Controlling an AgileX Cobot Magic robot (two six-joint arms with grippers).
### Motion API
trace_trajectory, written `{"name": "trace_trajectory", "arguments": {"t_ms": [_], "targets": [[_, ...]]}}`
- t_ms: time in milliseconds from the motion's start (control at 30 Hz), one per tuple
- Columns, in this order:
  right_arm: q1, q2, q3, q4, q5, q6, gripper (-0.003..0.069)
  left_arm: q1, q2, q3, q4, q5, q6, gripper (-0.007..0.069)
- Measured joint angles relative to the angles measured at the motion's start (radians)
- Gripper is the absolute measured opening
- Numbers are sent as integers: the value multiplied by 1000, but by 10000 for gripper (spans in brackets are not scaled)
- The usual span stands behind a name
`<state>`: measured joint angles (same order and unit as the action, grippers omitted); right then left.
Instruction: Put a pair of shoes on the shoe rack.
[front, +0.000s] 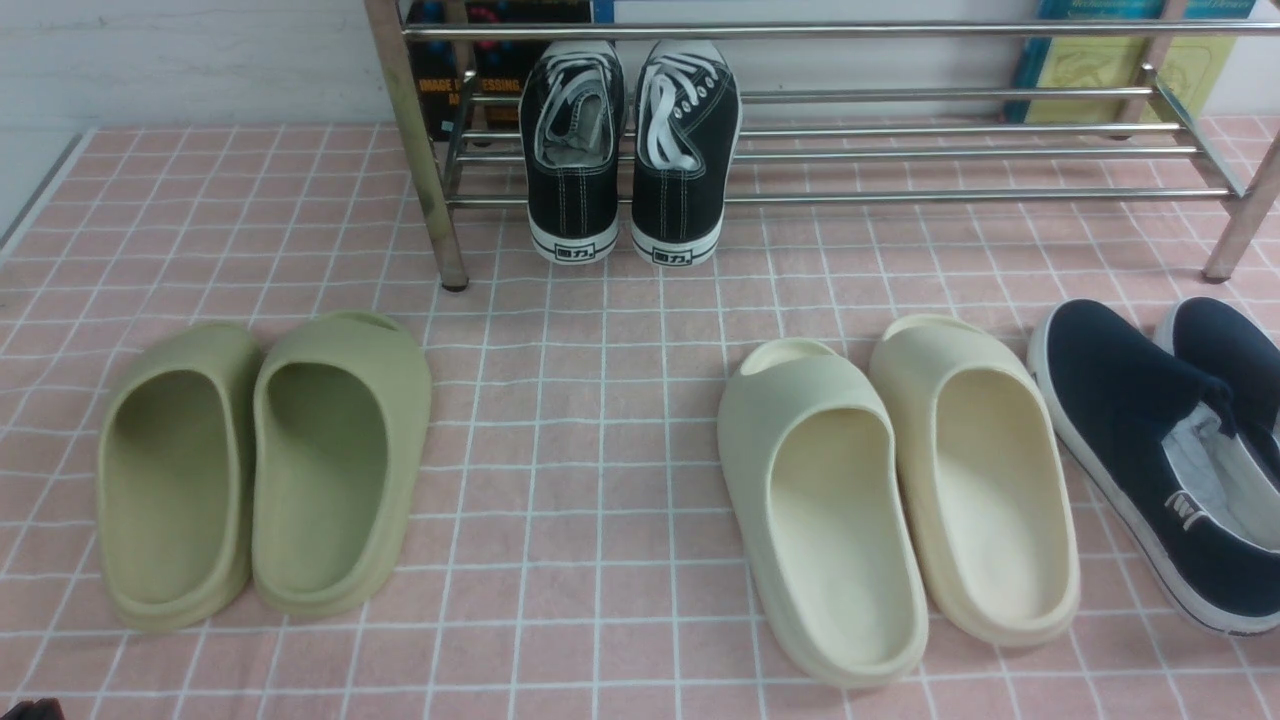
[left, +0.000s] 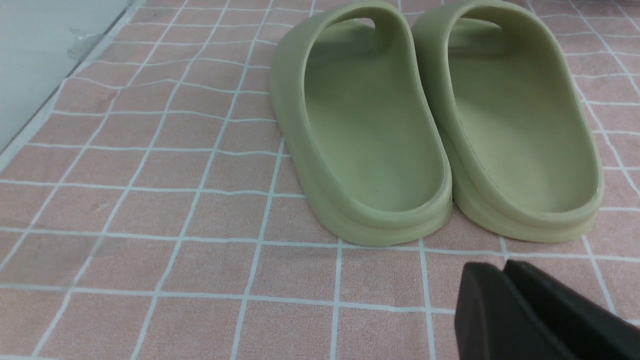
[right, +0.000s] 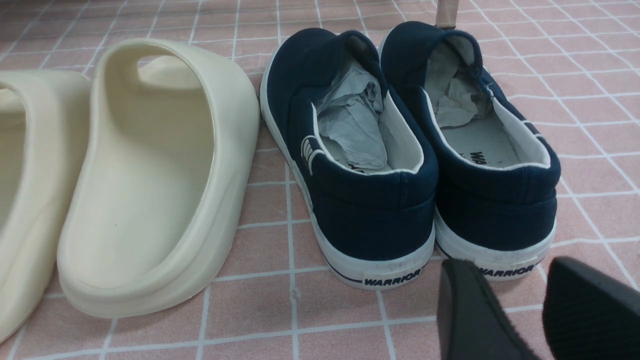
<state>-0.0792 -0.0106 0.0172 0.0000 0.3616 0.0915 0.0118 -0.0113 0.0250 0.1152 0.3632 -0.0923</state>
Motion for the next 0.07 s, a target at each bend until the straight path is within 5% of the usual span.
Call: {"name": "trace_trajectory", "arguments": {"t_ms": [67], "targets": [[0,0,0,0,0,0,240,0,0,0,0,0,0,65]]}}
